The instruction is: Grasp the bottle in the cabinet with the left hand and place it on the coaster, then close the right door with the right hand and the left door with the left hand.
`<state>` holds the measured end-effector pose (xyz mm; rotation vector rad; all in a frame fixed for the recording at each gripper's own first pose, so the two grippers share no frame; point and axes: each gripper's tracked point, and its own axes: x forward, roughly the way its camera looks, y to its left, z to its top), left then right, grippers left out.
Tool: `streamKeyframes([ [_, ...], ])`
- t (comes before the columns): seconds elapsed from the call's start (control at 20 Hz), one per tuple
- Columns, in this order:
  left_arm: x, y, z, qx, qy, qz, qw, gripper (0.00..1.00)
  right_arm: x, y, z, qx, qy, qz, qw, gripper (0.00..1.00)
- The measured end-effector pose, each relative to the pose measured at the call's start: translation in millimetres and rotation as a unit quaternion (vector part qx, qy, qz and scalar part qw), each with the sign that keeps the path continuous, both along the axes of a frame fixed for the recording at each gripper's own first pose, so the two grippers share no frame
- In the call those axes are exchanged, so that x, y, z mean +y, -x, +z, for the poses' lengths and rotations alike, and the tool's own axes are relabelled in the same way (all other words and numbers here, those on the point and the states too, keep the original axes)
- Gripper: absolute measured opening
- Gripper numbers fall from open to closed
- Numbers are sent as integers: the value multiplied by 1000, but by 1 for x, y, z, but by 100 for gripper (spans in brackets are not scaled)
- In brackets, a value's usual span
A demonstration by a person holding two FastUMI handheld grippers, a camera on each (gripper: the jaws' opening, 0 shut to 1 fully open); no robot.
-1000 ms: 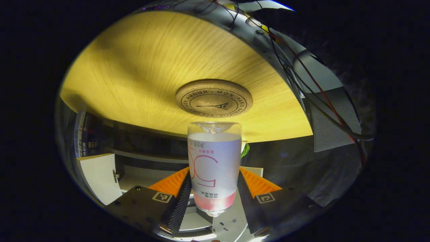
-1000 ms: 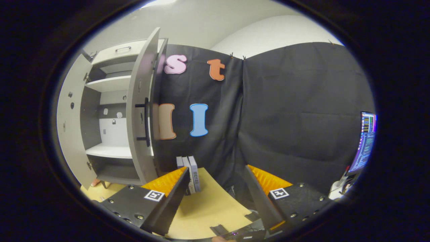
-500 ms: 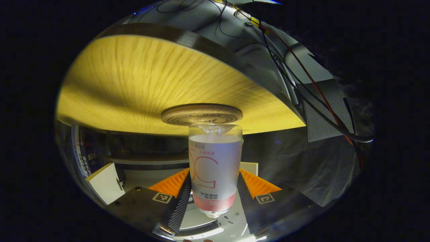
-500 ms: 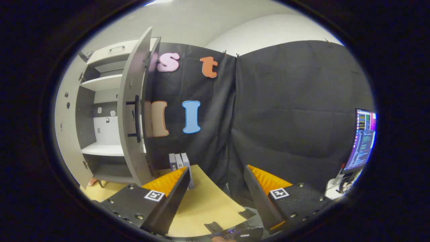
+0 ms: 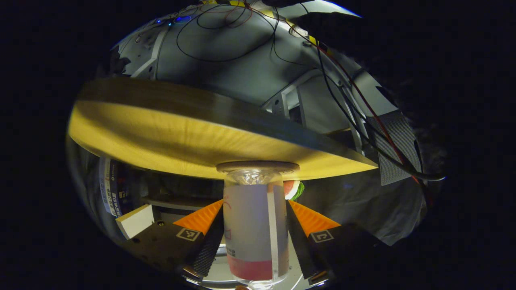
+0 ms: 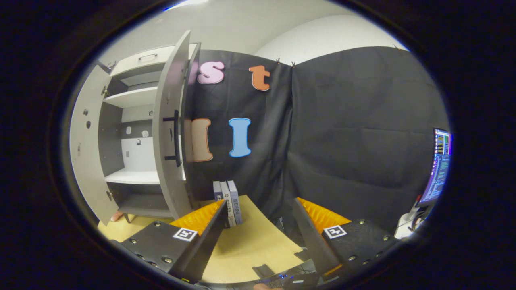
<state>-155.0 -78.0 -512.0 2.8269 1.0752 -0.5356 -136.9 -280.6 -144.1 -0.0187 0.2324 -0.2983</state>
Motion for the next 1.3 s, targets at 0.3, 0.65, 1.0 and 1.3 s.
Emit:
streamKeyframes([
  [0.3, 4, -2, 12, -1, -2, -3, 1000, 83, 7, -6, 5, -14, -12, 4, 1000, 98],
  [0.65, 2, -6, 47, -4, -2, -5, 1000, 83, 15, -2, 2, -10, -12, 5, 1000, 98],
  [1.0, 4, -22, 105, -21, 33, -19, 999, 84, 37, -17, -6, -9, -22, 30, 999, 98],
  [1.3, -10, -21, 180, -20, 170, 18, 985, 84, 70, -41, -20, 7, -34, 67, 997, 98],
])
